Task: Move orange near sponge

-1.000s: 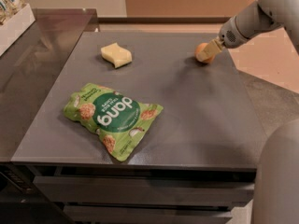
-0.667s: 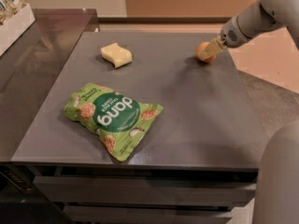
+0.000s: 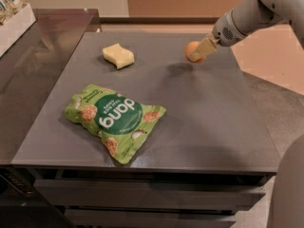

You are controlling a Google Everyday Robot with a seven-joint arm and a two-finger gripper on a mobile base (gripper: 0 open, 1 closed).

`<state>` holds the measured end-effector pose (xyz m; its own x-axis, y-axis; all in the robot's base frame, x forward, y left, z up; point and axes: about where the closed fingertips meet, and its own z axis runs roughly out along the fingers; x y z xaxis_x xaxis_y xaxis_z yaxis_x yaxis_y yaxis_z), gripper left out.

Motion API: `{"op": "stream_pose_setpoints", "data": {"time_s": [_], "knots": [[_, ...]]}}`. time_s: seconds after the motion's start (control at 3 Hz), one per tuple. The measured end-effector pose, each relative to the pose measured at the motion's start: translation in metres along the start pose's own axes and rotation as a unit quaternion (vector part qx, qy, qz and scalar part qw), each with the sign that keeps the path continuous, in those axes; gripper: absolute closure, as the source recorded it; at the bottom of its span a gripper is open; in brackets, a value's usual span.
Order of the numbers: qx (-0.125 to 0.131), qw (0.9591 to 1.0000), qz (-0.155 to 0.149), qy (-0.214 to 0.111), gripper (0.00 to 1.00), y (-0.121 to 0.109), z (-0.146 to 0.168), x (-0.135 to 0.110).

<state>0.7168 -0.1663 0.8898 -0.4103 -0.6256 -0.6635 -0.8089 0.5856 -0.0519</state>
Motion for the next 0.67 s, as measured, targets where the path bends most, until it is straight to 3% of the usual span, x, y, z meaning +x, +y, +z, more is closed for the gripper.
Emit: {"op": "stream_pose_setpoints", "data": {"time_s": [0.33, 0.67], "knots": [[-0.041, 0.9981, -0.047, -0.006, 1.0, 0.036, 0.016, -0.027], [-0.073, 0.9936, -0.086, -0.007, 1.0, 0.061, 0.036, -0.052]]}}
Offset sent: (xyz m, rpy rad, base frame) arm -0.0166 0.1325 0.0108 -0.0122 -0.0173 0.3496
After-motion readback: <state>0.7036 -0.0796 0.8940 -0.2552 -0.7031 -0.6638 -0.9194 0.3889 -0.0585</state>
